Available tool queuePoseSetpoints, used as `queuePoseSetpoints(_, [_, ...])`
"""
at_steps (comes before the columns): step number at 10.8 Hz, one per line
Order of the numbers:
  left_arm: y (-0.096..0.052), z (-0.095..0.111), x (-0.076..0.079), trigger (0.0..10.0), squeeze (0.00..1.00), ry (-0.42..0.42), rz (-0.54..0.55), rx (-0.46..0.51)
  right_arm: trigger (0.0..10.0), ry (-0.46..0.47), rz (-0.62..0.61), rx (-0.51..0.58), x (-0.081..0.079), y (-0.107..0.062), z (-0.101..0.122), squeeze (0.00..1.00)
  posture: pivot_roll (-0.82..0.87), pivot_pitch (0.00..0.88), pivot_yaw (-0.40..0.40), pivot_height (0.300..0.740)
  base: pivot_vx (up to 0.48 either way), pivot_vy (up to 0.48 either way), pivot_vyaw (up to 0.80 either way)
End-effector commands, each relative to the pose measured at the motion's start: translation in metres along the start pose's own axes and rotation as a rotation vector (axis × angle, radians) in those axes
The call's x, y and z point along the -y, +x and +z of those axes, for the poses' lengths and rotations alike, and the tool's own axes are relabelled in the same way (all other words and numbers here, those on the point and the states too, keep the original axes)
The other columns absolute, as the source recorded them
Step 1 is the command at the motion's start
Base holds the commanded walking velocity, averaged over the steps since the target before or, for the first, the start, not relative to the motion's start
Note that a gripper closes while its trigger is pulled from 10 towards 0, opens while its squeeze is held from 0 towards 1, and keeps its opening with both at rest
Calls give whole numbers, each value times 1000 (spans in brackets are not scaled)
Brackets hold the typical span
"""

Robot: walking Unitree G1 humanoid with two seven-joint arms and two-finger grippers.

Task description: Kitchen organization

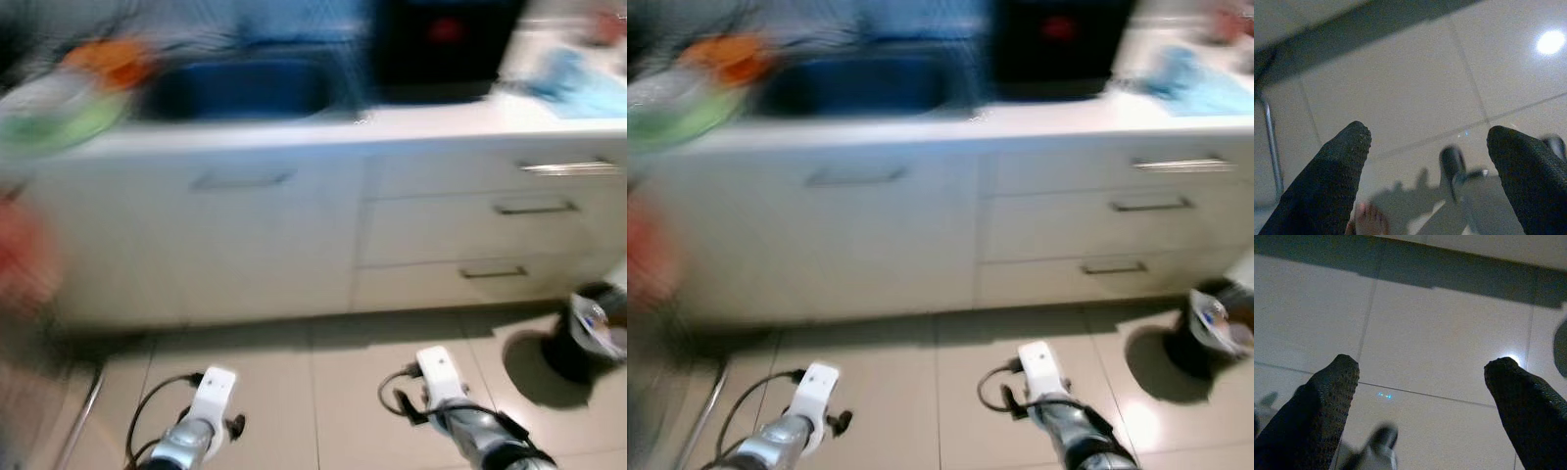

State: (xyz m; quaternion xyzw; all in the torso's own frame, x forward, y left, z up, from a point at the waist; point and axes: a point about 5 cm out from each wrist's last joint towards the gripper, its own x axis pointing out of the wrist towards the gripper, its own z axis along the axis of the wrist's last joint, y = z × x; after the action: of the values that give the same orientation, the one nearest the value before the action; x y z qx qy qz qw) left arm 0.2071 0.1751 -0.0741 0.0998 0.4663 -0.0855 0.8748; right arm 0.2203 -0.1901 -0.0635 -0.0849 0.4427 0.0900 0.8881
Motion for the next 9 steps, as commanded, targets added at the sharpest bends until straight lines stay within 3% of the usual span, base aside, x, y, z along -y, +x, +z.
queuePoseSetpoints(1, [2,8,9,10000,0,13,-27,22,10000,10,-30,-35,12,-4,-11,0,124,0,37,740,480,0,0])
queuePoseSetpoints(3, [2,7,10,10000,0,12,-31,22,10000,13,-30,-36,12,-4,-11,0,123,0,34,740,426,0,0])
queuePoseSetpoints(6, [1,8,10,10000,0,-8,-29,41,10000,19,-30,-34,11,-4,-11,0,125,0,38,740,0,0,0])
queuePoseSetpoints(7, [1,10,9,10000,0,42,-34,47,10000,31,-34,-32,11,-4,-12,0,124,0,42,740,0,0,0])
queuePoseSetpoints(8, [1,9,9,10000,0,41,-35,49,10000,39,-37,-30,11,-4,-12,0,123,0,45,740,0,0,0])
queuePoseSetpoints(9, [1,12,9,10000,0,61,-44,82,10000,103,-42,-24,9,-4,-15,0,126,6,48,740,0,0,0])
